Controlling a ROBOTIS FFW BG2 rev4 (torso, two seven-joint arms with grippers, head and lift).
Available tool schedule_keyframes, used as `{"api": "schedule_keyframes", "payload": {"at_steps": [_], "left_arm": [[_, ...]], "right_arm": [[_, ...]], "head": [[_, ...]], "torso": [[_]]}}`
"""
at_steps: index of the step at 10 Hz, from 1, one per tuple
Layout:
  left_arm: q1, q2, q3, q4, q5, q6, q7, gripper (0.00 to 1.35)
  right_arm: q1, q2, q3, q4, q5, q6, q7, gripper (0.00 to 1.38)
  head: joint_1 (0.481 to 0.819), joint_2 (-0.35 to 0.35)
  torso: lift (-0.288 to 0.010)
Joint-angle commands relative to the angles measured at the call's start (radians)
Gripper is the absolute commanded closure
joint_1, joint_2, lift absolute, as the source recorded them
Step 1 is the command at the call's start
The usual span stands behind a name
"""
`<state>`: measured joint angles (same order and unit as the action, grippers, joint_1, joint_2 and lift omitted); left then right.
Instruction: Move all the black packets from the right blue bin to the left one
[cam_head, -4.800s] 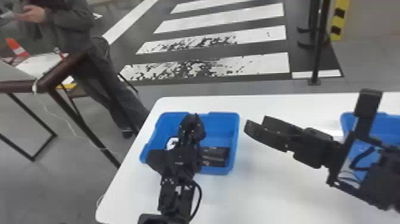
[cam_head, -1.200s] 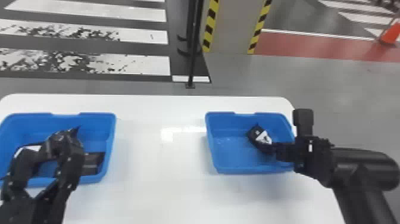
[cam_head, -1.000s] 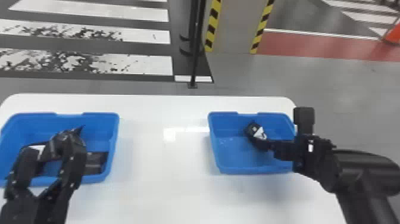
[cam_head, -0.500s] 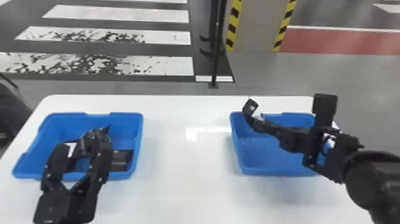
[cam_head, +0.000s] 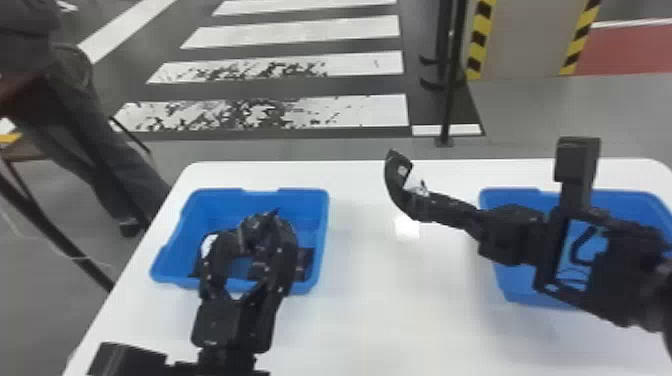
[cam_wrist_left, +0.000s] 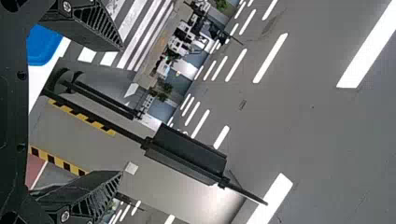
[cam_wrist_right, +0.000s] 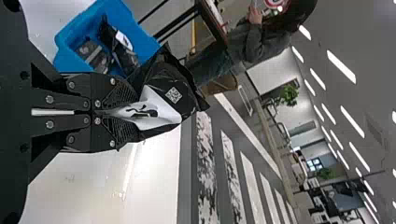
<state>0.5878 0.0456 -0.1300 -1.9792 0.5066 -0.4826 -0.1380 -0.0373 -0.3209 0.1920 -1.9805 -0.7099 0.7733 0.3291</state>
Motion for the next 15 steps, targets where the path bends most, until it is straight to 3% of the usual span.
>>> {"api": "schedule_keyframes", "payload": {"at_steps": [1, 8, 12, 13, 15], "left_arm": [[-0.004, 0.004, -0.012, 0.002, 0.000, 0.004, 0.000, 0.10], [-0.045, 0.027, -0.081, 0.000, -0.024, 0.075, -0.002, 0.10], [-0.050, 0.027, -0.083, 0.000, -0.032, 0.078, 0.003, 0.10], [-0.041, 0.028, -0.069, -0.035, -0.040, 0.127, 0.012, 0.21], [-0.028, 0.027, -0.069, -0.044, -0.078, 0.097, 0.058, 1.24]], "right_arm": [[-0.022, -0.009, 0.059, -0.001, -0.040, -0.015, 0.002, 1.13], [-0.083, -0.026, 0.267, 0.016, -0.148, -0.035, 0.011, 1.13], [-0.088, -0.033, 0.313, 0.013, -0.177, -0.039, 0.016, 1.13], [-0.085, -0.035, 0.313, 0.013, -0.179, -0.042, 0.016, 1.13], [-0.090, -0.036, 0.313, 0.008, -0.183, -0.049, 0.018, 1.13]], "head": [[0.695, 0.192], [0.695, 0.295], [0.695, 0.320], [0.695, 0.327], [0.695, 0.335]], "torso": [[-0.140], [-0.140], [-0.140], [-0.140], [-0.140]]}}
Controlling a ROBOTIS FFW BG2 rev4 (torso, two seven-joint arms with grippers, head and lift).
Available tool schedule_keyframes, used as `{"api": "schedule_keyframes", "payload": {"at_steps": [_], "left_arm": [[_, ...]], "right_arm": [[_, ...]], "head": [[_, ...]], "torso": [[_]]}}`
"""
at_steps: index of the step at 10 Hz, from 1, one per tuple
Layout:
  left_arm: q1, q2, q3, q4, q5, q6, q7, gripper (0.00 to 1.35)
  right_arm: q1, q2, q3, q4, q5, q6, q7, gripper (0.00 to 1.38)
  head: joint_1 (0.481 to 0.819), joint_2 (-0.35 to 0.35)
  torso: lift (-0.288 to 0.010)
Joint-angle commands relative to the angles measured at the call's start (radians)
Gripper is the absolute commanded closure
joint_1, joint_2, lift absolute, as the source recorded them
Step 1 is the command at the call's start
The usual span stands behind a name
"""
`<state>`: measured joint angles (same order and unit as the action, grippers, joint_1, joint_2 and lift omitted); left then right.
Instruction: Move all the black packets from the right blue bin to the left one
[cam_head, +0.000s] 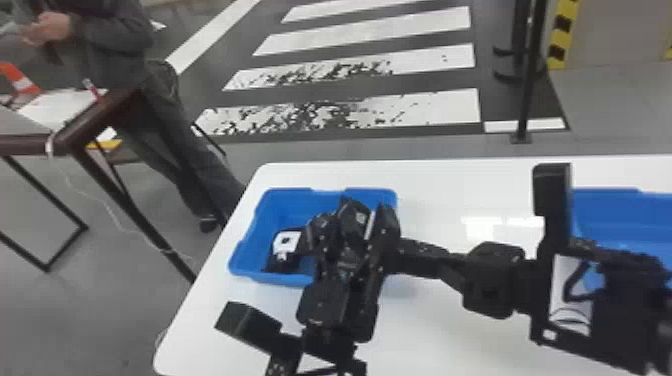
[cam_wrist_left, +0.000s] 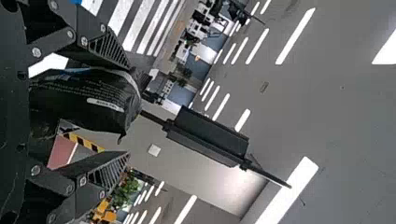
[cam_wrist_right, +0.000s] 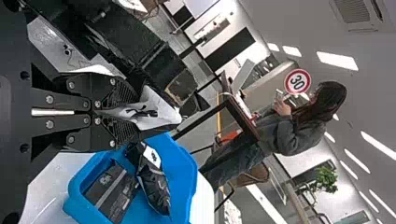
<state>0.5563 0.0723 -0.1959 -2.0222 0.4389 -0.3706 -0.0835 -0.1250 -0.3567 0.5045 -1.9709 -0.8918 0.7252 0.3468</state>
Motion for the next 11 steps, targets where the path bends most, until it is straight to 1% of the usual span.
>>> {"api": "schedule_keyframes", "payload": {"at_steps": [1, 3, 6, 7, 9, 10, 11], "left_arm": [[0.003, 0.000, 0.001, -0.001, -0.010, -0.007, 0.005, 1.21], [0.003, -0.002, 0.004, -0.001, -0.026, -0.017, 0.005, 1.21], [0.003, 0.000, 0.002, -0.001, -0.024, -0.022, 0.007, 1.21], [-0.004, 0.000, 0.002, -0.001, -0.024, -0.025, 0.008, 1.21], [-0.026, 0.001, 0.036, 0.004, -0.026, 0.022, 0.016, 1.21], [-0.051, 0.008, 0.050, 0.035, -0.046, 0.022, 0.027, 1.21], [-0.090, 0.014, 0.060, 0.075, -0.070, 0.020, 0.034, 1.21]], "right_arm": [[0.000, -0.001, 0.000, 0.001, -0.002, -0.009, 0.000, 1.13], [-0.003, -0.001, 0.000, 0.004, 0.000, -0.013, 0.000, 1.13], [-0.003, 0.001, -0.014, 0.009, -0.010, -0.023, 0.000, 1.12], [0.002, 0.002, -0.028, 0.014, -0.014, -0.028, 0.001, 0.96], [0.039, 0.013, -0.114, -0.006, 0.028, -0.065, 0.018, 0.02], [0.059, 0.015, -0.163, -0.033, 0.076, -0.065, 0.029, 0.03], [0.068, 0.015, -0.187, -0.048, 0.086, -0.065, 0.035, 0.17]], "head": [[0.695, 0.343], [0.695, 0.345], [0.695, 0.344], [0.695, 0.341], [0.695, 0.324], [0.695, 0.316], [0.695, 0.294]], "torso": [[-0.140], [-0.140], [-0.140], [-0.140], [-0.140], [-0.140], [-0.140]]}}
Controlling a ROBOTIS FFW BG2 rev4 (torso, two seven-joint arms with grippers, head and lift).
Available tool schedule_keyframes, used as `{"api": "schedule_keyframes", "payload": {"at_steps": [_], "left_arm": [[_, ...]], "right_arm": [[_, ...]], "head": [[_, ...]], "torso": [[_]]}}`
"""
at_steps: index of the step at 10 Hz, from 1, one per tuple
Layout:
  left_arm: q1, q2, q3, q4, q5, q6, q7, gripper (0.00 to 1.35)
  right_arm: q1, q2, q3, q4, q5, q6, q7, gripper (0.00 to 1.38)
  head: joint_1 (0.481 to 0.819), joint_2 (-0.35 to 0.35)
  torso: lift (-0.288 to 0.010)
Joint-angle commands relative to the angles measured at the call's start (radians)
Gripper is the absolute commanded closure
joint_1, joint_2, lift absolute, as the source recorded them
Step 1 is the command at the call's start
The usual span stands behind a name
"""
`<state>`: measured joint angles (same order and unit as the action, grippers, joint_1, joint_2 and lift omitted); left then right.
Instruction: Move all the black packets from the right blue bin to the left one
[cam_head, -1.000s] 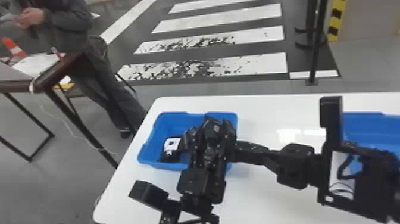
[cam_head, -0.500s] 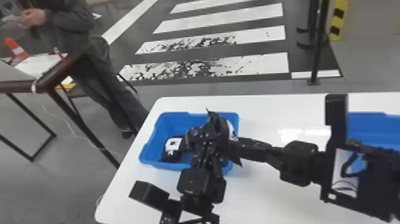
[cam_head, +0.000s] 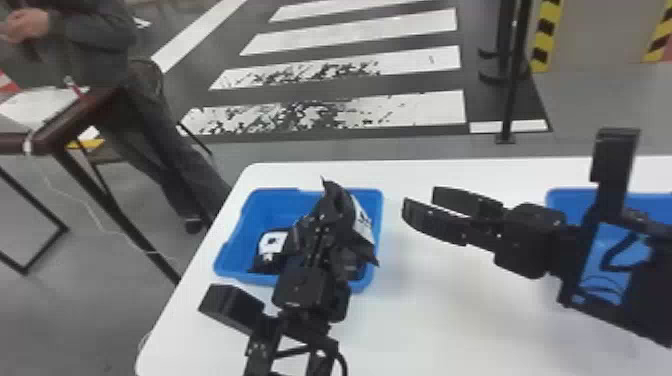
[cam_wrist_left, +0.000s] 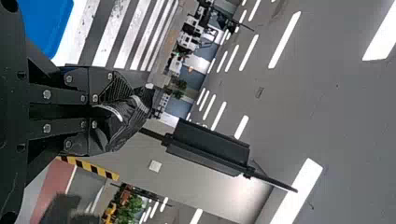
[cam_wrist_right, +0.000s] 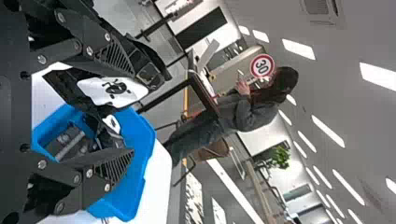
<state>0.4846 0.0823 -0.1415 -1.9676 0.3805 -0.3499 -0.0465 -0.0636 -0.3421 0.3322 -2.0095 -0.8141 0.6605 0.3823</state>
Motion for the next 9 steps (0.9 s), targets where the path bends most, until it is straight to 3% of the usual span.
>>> {"api": "schedule_keyframes", "payload": {"at_steps": [1, 4, 6, 7, 9], "left_arm": [[-0.067, 0.011, 0.008, 0.069, -0.022, 0.023, 0.016, 1.21], [-0.269, 0.019, 0.032, 0.295, -0.125, 0.068, 0.057, 1.21], [-0.330, 0.019, 0.072, 0.388, -0.201, 0.063, 0.099, 1.18], [-0.340, 0.017, 0.092, 0.415, -0.209, 0.045, 0.109, 1.02], [-0.323, 0.011, 0.116, 0.418, -0.205, -0.036, 0.109, 0.17]], "right_arm": [[0.022, 0.002, -0.035, -0.021, 0.012, 0.000, 0.001, 0.26], [0.039, 0.003, -0.057, -0.029, 0.006, 0.000, 0.007, 0.31], [0.039, 0.002, -0.059, -0.029, 0.004, -0.005, 0.013, 0.31], [0.044, 0.000, -0.059, -0.029, 0.000, -0.010, 0.020, 0.31], [0.059, -0.001, -0.079, -0.034, 0.010, -0.020, 0.026, 0.31]], "head": [[0.695, 0.274], [0.695, 0.245], [0.695, 0.254], [0.695, 0.261], [0.695, 0.290]], "torso": [[-0.140], [-0.140], [-0.140], [-0.140], [-0.140]]}}
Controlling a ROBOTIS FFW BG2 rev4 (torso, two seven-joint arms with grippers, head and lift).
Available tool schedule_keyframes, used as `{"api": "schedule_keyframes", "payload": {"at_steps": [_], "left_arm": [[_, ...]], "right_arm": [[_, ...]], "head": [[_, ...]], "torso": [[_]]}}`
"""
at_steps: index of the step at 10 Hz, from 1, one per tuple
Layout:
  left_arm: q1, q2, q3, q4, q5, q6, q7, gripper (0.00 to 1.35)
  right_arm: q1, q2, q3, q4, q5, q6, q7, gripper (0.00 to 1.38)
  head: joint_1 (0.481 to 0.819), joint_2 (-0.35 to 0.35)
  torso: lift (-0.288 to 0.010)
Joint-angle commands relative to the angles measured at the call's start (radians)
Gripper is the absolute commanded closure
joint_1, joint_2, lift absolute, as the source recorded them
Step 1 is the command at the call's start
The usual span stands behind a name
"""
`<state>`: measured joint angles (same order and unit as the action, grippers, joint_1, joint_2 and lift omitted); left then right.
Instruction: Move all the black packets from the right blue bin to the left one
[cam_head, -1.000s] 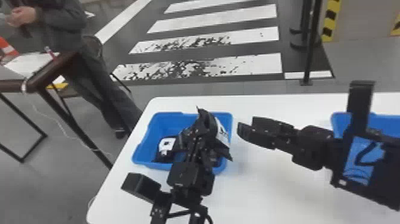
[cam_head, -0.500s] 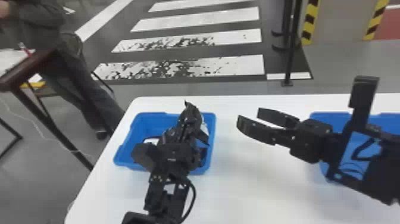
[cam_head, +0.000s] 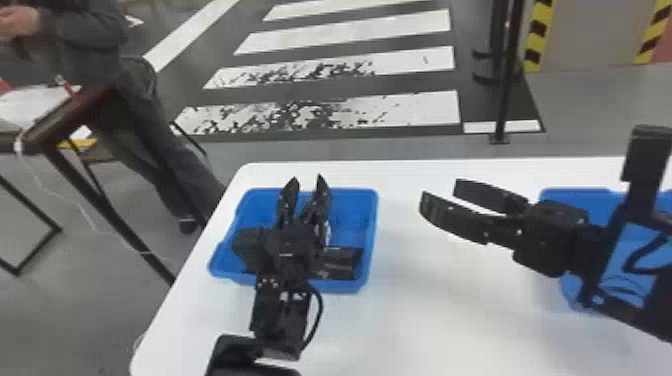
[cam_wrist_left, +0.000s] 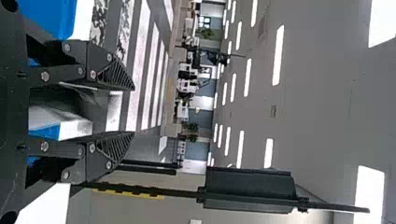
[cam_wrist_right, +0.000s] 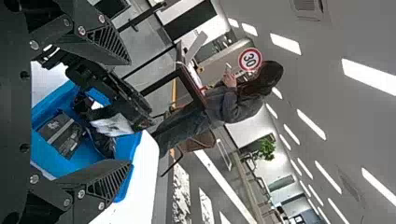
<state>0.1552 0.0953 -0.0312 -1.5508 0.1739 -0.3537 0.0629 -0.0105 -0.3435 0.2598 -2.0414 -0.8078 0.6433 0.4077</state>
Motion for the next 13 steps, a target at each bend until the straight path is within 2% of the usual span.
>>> {"api": "schedule_keyframes", "payload": {"at_steps": [1, 2, 3, 4, 6, 7, 8, 10, 11, 13], "left_arm": [[0.026, -0.005, -0.019, -0.002, 0.021, -0.108, 0.000, 0.07], [0.048, -0.006, -0.053, -0.002, 0.063, -0.186, 0.000, 0.10], [0.071, -0.008, -0.086, -0.009, 0.123, -0.233, -0.014, 0.08], [0.098, -0.017, -0.094, -0.038, 0.185, -0.235, -0.058, 0.08], [0.230, -0.029, -0.076, -0.198, 0.191, -0.226, -0.078, 0.08], [0.318, -0.040, -0.053, -0.311, 0.185, -0.176, -0.078, 0.07], [0.399, -0.049, -0.023, -0.407, 0.155, -0.127, -0.078, 0.03], [0.520, -0.074, 0.043, -0.551, 0.033, 0.005, -0.078, 0.00], [0.542, -0.075, 0.061, -0.576, -0.026, 0.032, -0.078, 0.00], [0.571, -0.097, 0.095, -0.576, -0.106, 0.022, -0.077, 0.00]], "right_arm": [[0.028, 0.001, -0.026, -0.002, 0.010, -0.035, -0.001, 0.31], [0.067, 0.014, -0.074, -0.017, 0.064, -0.067, -0.001, 0.31], [0.123, 0.037, -0.152, -0.061, 0.158, -0.101, -0.003, 0.31], [0.180, 0.054, -0.210, -0.095, 0.200, -0.140, -0.012, 0.31], [0.300, 0.074, -0.294, -0.183, 0.275, -0.238, -0.050, 0.31], [0.361, 0.083, -0.328, -0.233, 0.331, -0.287, -0.064, 0.31], [0.418, 0.093, -0.369, -0.264, 0.367, -0.314, -0.069, 0.31], [0.541, 0.112, -0.433, -0.296, 0.401, -0.376, -0.070, 0.31], [0.597, 0.126, -0.459, -0.323, 0.435, -0.378, -0.072, 0.31], [0.688, 0.152, -0.507, -0.422, 0.533, -0.381, -0.086, 0.31]], "head": [[0.695, 0.296], [0.695, 0.295], [0.695, 0.276], [0.695, 0.236], [0.695, 0.142], [0.695, 0.126], [0.695, 0.108], [0.695, 0.077], [0.695, 0.068], [0.695, 0.037]], "torso": [[-0.140], [-0.140], [-0.140], [-0.140], [-0.140], [-0.140], [-0.140], [-0.140], [-0.140], [-0.140]]}}
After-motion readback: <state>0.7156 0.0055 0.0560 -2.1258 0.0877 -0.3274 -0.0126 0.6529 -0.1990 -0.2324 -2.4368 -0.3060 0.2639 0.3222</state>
